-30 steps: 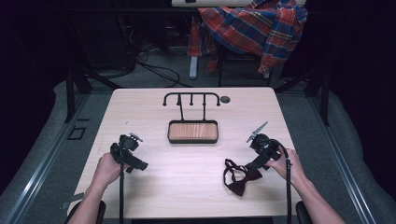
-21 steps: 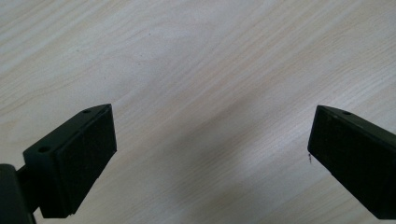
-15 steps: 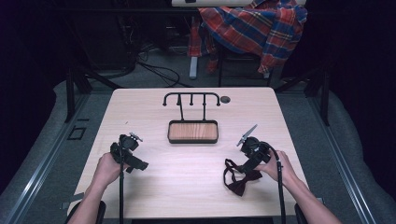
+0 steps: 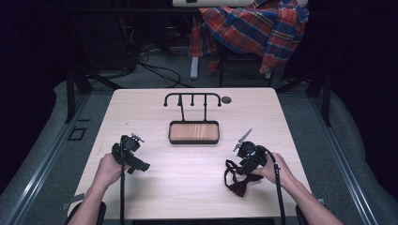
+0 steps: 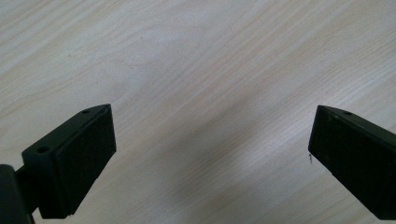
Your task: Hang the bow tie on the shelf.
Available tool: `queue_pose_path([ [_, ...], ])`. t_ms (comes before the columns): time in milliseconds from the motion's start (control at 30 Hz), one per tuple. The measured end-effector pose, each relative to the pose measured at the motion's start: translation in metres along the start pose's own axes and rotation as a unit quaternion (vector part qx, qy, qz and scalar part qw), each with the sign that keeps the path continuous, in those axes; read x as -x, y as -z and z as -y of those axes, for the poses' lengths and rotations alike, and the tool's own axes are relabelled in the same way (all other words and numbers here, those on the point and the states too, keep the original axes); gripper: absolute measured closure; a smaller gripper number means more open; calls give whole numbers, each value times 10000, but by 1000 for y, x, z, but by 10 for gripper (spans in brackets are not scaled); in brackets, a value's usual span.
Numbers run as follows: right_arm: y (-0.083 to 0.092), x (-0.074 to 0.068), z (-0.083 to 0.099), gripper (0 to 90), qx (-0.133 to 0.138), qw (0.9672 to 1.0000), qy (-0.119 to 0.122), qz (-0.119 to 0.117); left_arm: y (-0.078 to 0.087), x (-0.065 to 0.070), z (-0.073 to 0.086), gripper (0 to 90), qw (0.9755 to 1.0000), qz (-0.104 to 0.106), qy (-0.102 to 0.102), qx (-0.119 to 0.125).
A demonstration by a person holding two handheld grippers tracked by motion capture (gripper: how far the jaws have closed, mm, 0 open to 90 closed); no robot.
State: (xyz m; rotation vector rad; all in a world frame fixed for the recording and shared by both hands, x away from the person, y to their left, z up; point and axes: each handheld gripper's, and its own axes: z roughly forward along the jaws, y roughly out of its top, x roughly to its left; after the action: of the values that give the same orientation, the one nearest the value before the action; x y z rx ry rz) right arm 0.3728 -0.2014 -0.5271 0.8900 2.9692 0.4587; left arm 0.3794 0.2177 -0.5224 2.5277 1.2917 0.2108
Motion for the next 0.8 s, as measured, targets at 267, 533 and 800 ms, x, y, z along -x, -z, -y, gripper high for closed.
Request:
queue_pose_path([
  [267, -6, 0, 1, 681, -276, 9994, -127, 174, 0, 0, 0, 8, 10000, -28, 2, -12],
  [533, -11, -3, 1, 840, -431, 9985, -121, 327, 0, 0, 0, 9, 10000, -27, 9, -7],
  [800, -4, -8, 0, 878, -351, 9980, -62, 514, 1, -1, 1, 10, 10000, -44, -1, -23],
])
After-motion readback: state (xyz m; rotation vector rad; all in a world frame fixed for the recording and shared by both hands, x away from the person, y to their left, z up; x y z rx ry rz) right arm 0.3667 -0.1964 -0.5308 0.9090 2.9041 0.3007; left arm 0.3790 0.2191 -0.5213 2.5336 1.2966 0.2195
